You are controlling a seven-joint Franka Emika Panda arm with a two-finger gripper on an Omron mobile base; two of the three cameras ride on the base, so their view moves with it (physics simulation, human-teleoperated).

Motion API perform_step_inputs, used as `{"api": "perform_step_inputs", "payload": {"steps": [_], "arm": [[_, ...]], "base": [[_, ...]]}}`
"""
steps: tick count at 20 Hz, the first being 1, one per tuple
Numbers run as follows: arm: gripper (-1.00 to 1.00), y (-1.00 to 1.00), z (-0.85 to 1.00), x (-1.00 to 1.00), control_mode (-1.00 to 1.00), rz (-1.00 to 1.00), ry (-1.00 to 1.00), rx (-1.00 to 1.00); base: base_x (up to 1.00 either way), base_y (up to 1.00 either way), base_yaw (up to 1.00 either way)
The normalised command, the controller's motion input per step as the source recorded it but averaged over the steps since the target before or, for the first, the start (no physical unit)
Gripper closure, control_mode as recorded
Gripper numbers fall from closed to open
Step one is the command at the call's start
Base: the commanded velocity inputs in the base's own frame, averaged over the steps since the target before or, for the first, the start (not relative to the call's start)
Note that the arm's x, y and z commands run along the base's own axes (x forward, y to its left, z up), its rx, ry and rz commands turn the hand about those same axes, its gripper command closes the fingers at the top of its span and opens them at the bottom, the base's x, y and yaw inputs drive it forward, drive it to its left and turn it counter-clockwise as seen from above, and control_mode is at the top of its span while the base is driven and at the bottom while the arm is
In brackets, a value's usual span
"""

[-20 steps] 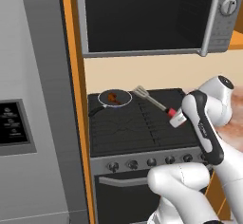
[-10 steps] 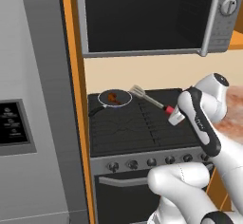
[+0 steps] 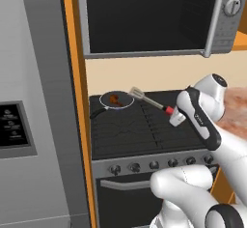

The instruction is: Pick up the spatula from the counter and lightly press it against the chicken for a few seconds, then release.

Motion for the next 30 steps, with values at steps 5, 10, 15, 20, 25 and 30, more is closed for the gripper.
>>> {"api": "perform_step_inputs", "payload": {"steps": [5,10,15,20,25,30], "arm": [[1.00,0.00,0.00,0.16,-1.00,0.05,0.00,-0.03],[1.00,0.00,0.00,0.07,-1.00,0.03,0.00,-0.05],[1.00,0.00,-0.04,0.09,-1.00,0.02,0.00,-0.06],[1.00,0.00,-0.11,0.20,-1.00,0.03,0.00,-0.04],[1.00,0.00,-0.01,0.20,-1.00,0.03,0.00,-0.03],[1.00,0.00,0.00,0.10,-1.00,0.02,0.00,-0.05]], "base": [[0.00,0.00,0.00],[0.00,0.00,0.00],[0.00,0.00,0.00],[0.00,0.00,0.00],[0.00,0.00,0.00],[0.00,0.00,0.00]]}}
